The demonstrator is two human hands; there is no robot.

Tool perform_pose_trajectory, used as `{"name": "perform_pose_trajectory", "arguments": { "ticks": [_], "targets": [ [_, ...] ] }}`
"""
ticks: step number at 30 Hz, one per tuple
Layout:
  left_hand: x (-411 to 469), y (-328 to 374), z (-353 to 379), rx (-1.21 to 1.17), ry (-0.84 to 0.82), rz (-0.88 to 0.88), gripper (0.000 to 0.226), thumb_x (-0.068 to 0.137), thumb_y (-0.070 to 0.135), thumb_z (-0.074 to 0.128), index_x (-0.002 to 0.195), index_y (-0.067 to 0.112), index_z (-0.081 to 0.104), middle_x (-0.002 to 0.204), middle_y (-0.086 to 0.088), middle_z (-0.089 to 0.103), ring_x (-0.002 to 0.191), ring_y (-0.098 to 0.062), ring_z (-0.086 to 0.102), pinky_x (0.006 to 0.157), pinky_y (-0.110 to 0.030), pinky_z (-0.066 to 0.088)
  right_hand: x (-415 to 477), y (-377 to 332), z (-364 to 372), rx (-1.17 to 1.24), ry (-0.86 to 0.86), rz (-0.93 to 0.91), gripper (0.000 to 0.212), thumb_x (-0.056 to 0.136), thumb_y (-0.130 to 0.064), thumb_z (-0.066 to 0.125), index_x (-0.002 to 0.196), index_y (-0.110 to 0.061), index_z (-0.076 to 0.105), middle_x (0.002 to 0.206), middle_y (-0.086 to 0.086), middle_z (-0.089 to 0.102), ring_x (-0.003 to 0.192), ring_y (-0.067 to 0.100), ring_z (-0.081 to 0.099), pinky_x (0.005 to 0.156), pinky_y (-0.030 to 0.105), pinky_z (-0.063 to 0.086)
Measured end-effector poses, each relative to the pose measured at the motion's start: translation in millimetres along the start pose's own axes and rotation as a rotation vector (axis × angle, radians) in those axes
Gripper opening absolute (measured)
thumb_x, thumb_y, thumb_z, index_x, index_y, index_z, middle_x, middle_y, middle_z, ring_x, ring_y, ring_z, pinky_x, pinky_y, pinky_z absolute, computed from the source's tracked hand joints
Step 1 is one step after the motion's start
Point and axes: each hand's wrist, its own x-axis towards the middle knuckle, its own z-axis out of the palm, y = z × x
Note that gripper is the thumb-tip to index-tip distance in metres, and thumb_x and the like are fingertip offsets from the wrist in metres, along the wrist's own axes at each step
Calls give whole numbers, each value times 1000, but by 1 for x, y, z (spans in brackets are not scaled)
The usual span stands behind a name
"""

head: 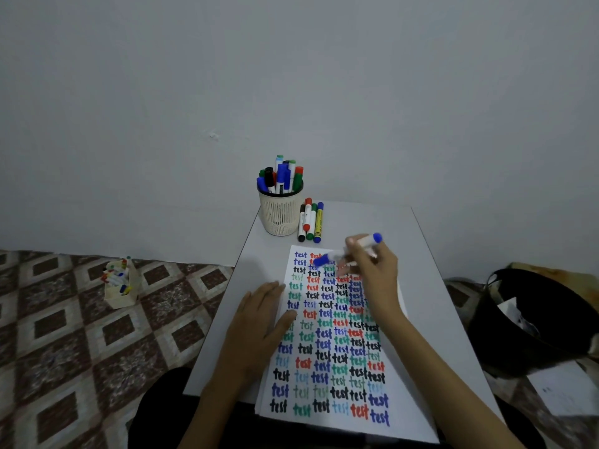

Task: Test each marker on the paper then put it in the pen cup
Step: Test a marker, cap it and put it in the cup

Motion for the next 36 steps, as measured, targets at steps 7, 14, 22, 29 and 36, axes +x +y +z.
{"name": "perform_pose_trajectory", "arguments": {
  "ticks": [7,14,22,29,36],
  "targets": [
    [-10,12,-7,-211,-41,126,46,89,63,37,118,31,52,103,18,58,92,-2,59,77,-24,50,-69,-10,24,26,-387,202,12,88,-7,64,92,1,55,78,20,68,64,28,66,53,33,55],
    [-13,14,-8,-327,-216,105,22,95,48,33,109,39,47,88,8,65,78,-5,66,66,-27,56,-78,-1,34,-45,-296,92,25,78,0,76,82,-1,51,62,4,58,54,19,59,51,26,47],
    [-19,14,-11,-298,-86,221,35,95,56,30,111,31,48,65,3,61,53,-12,61,48,-32,51,-80,-7,38,100,-342,118,20,86,-3,68,79,-7,50,62,10,55,48,16,51,47,22,43],
    [-17,14,-9,-329,-34,230,38,94,61,30,120,37,45,61,-1,59,49,-13,60,46,-31,51,-80,-10,39,150,-378,170,19,87,-2,65,78,-10,51,63,4,56,52,13,53,51,21,44],
    [-17,18,-10,-328,-72,238,50,91,62,34,116,22,50,69,13,62,61,-1,65,54,-11,48,-77,-12,35,135,-354,190,23,81,-2,71,81,-1,49,67,18,51,54,24,50,50,28,45]
  ]
}}
